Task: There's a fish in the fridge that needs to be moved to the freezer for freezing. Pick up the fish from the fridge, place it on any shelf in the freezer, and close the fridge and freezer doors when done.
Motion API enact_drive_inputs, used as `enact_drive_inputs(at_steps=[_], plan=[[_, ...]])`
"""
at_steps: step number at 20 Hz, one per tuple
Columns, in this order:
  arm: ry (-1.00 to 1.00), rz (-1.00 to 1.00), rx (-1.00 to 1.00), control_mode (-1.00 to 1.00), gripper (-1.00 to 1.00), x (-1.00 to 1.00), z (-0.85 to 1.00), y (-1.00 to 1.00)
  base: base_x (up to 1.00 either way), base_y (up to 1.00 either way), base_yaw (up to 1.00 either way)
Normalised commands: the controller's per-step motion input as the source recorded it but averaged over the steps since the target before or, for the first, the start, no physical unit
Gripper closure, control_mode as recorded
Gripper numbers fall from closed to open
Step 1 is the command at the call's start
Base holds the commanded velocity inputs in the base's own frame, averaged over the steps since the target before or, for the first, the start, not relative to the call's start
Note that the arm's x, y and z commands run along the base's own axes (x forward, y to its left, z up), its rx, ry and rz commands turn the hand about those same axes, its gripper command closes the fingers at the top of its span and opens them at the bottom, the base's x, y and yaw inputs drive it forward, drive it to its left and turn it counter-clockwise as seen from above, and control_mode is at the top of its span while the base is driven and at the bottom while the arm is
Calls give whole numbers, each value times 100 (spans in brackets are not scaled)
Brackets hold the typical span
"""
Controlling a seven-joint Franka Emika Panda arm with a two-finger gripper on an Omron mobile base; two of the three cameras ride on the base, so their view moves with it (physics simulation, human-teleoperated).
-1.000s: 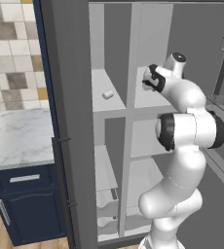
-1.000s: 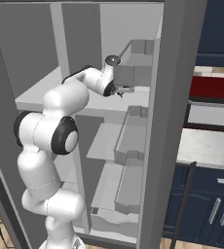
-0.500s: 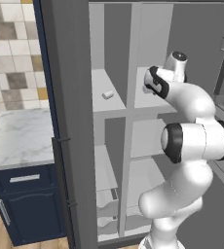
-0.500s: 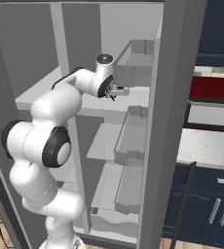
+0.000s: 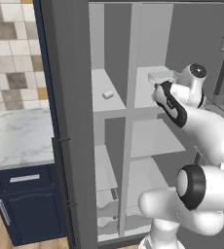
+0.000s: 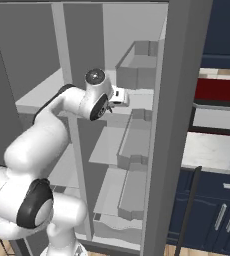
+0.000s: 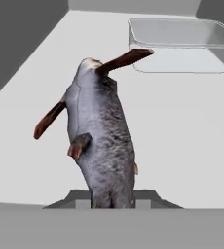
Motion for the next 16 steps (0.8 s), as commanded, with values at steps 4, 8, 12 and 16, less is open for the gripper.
enact_drive_inputs(at_steps=[4, 8, 12, 16], plan=[[0, 0, -3, -100, 100, -81, 59, 7, 0, 0, 0], [4, -1, 0, -100, 100, -80, 66, 3, 0, 0, 0], [0, 0, 5, -100, 100, -96, 28, 38, 0, 0, 0], [-10, 1, 9, -100, 100, -100, 41, 32, 0, 0, 0]])
